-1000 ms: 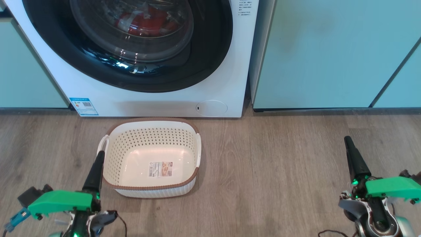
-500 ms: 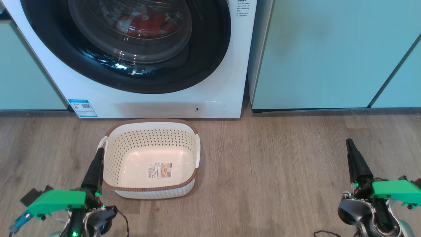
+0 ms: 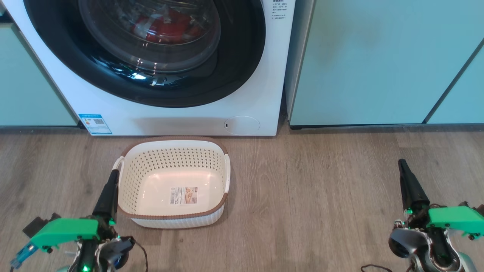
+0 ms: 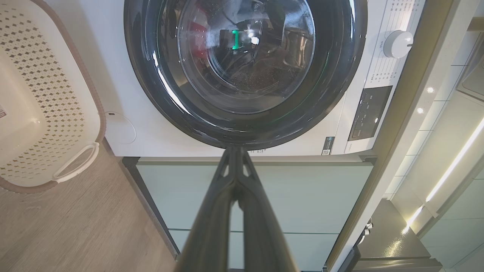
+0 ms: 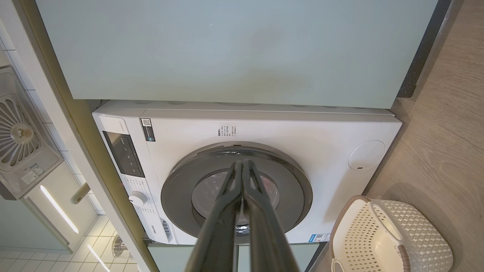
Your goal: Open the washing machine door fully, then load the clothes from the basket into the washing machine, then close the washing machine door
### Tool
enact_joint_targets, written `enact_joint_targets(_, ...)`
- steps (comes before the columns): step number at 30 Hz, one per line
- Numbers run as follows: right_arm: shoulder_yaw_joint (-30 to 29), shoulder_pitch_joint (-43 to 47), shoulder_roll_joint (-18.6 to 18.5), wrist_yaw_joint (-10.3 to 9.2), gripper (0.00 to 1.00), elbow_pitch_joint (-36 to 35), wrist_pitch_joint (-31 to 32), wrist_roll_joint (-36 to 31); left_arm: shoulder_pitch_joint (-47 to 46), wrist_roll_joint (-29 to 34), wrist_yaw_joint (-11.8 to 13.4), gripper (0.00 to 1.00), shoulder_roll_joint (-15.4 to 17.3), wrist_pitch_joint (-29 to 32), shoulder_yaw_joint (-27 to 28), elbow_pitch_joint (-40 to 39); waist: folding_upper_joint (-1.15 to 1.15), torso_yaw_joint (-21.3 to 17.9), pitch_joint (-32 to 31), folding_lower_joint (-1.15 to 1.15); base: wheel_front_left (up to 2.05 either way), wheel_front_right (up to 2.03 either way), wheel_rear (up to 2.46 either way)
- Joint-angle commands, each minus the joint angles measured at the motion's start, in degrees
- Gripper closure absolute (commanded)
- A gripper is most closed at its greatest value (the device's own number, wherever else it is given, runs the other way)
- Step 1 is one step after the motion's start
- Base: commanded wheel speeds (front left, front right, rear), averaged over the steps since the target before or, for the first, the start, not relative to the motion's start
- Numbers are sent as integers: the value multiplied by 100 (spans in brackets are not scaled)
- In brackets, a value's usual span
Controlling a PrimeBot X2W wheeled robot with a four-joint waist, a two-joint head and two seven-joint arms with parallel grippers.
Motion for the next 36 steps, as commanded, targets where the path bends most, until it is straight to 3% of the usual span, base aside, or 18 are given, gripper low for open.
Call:
enact_joint_targets(1, 94, -336, -84, 0, 100, -183, 52, 24, -278, -36, -25, 100, 49, 43, 191, -168, 0, 0, 0, 0, 0, 0, 0)
enact_joint_targets(36, 75, -338, -70, 0, 100, -182, 66, 8, -279, -34, -26, 100, 48, 45, 193, -167, 0, 0, 0, 0, 0, 0, 0)
